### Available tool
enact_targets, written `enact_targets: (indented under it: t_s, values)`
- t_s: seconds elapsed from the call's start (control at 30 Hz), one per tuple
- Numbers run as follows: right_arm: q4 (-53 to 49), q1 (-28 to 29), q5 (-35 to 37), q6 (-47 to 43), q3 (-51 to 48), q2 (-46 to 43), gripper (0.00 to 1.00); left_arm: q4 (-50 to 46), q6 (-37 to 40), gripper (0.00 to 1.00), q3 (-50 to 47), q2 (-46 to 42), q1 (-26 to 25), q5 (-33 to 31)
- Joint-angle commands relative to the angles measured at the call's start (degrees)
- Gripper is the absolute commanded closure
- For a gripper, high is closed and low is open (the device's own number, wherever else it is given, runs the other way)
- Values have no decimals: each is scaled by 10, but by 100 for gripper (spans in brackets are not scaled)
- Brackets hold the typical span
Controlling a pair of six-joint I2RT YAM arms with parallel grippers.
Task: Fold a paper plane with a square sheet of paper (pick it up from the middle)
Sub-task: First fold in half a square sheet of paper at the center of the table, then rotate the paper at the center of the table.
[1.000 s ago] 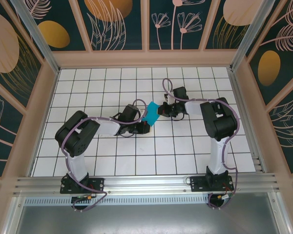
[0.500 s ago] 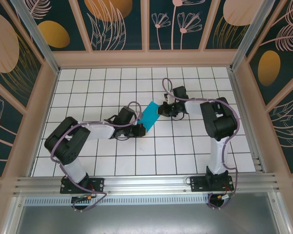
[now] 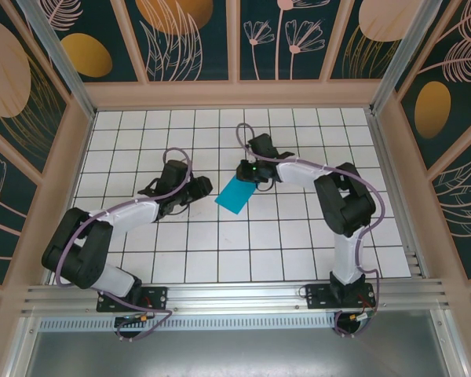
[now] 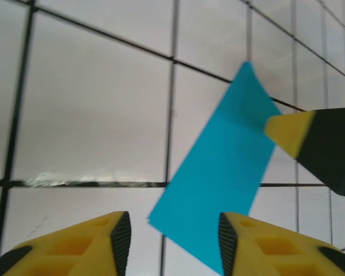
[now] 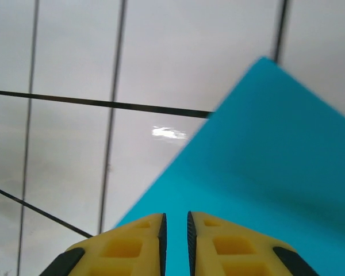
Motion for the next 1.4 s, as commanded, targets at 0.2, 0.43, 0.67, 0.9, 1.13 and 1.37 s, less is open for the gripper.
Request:
enact_targets:
  t_s: [0.2, 0.43, 0.67, 0.9, 1.13, 1.37]
  values:
    - [-58, 55, 15, 23, 83, 80, 81, -5, -36, 45, -22, -1, 18, -21]
    - [-86, 66, -20, -26, 63, 84, 82, -1, -36, 44, -25, 5, 18, -22]
    - [-121, 68, -63, -126, -6, 41, 84, 2, -29, 43, -20, 12, 18, -8]
    - [-39, 31, -40, -8, -10, -40, 76, 13, -6, 46, -13, 21, 18, 42]
    - [-54, -7, 92, 57, 10, -29, 65, 14, -15, 46, -5, 24, 12, 86]
    - [-58, -25, 74, 47, 46, 28, 62, 13, -35, 44, 18, 49, -24, 99]
